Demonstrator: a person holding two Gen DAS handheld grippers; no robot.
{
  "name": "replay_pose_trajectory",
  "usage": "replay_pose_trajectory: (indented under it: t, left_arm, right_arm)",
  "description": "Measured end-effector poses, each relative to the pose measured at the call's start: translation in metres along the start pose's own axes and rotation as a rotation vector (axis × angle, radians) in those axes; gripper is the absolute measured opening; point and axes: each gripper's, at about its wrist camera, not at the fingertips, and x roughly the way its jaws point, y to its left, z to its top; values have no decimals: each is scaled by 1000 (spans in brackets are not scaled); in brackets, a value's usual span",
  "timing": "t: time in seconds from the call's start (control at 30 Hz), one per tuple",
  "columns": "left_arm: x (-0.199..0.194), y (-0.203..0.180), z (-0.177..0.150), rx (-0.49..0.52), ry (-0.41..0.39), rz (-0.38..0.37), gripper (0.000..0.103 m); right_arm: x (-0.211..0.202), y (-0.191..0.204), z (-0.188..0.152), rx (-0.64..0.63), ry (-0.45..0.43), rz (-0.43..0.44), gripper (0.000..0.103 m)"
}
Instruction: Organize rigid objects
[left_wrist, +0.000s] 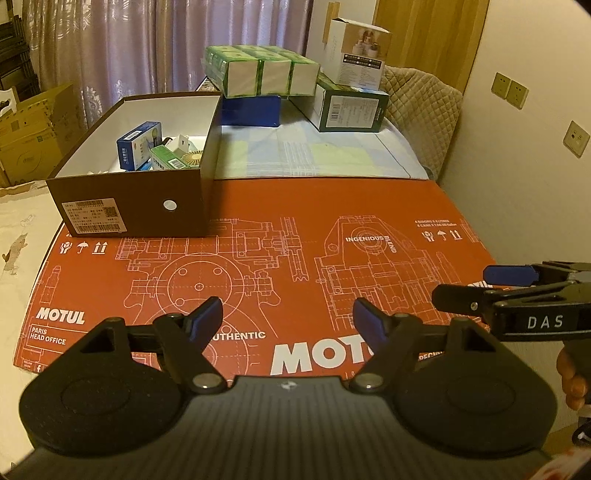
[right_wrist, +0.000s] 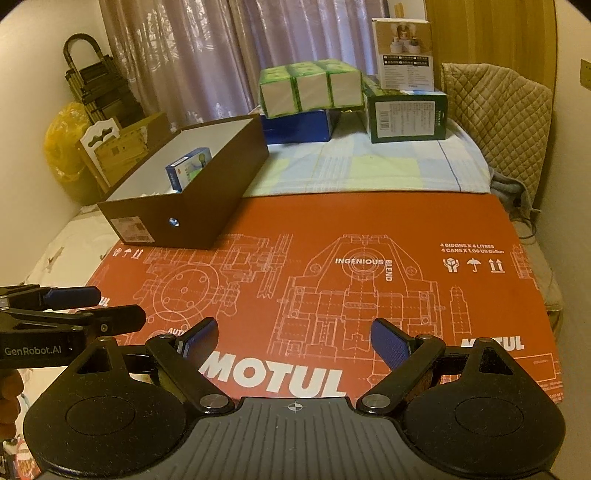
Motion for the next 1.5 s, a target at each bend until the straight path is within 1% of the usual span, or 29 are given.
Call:
replay_pose_trajectory:
  t: [1.2,1.37,1.5]
  left_arm:
    - [-1,-1,-3,5,-5,-6,74]
    - [0,0,-8,-1,-2,6,74]
    - [2,2,-8,-13,16,12,74]
  right_arm:
    - [-5,5,-9,10,7,-16,87]
    - [-4,6,-10,8,12,-18,87]
    - [-3,7,-11,6,19,-17,87]
